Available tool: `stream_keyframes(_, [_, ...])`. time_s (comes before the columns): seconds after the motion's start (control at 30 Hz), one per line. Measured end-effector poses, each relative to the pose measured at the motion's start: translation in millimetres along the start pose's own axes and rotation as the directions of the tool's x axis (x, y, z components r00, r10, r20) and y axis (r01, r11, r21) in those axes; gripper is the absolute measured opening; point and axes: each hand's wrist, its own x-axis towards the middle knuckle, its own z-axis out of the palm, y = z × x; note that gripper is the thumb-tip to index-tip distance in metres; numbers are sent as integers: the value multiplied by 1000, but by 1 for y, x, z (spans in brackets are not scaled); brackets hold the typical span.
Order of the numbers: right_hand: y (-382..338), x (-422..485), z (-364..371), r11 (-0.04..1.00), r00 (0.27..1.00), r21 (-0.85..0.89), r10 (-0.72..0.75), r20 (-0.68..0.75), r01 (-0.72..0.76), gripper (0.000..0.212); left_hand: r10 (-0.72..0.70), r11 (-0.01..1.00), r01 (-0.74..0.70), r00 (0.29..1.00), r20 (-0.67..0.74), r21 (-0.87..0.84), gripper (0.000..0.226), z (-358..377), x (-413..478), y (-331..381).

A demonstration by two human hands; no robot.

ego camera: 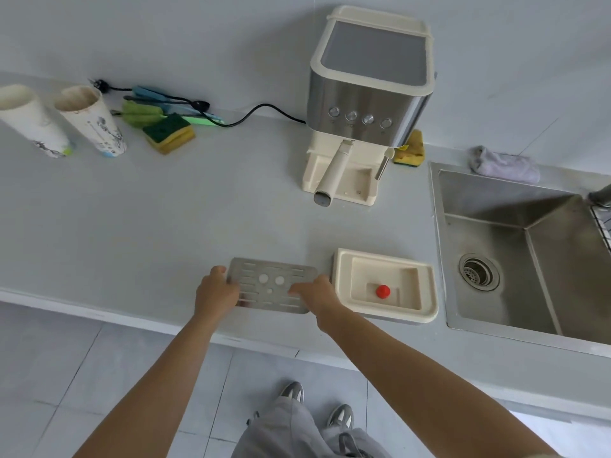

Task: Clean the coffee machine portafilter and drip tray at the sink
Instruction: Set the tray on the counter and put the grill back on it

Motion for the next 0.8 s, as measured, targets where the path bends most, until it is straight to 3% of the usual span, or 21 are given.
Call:
stream_keyframes(0.43, [-10, 16, 15, 989, 985, 4, 146, -91, -146, 54, -150, 982, 159, 984, 91, -105, 50, -13, 25, 5])
stream_keyframes(0.57, [-8, 17, 16, 988, 983, 1, 157, -90, -158, 54, -190, 965, 208, 975, 117, -159, 20, -15, 31, 2])
stream_keyframes(0.63, [-6, 21, 15, 992, 990, 16, 127, -57, -126, 50, -197, 958, 218, 972, 126, -188, 25, -17, 33, 0])
stream_keyframes(0.73, [-4, 24, 11, 994, 996, 62, 89, -23, -88, 44, -191, 949, 221, 971, 145, -226, 13, -21, 36, -2])
stream_keyframes(0.8, [-3, 25, 11, 995, 997, 58, 77, -26, -75, 40, -188, 935, 228, 968, 166, -272, 21, -23, 36, -3])
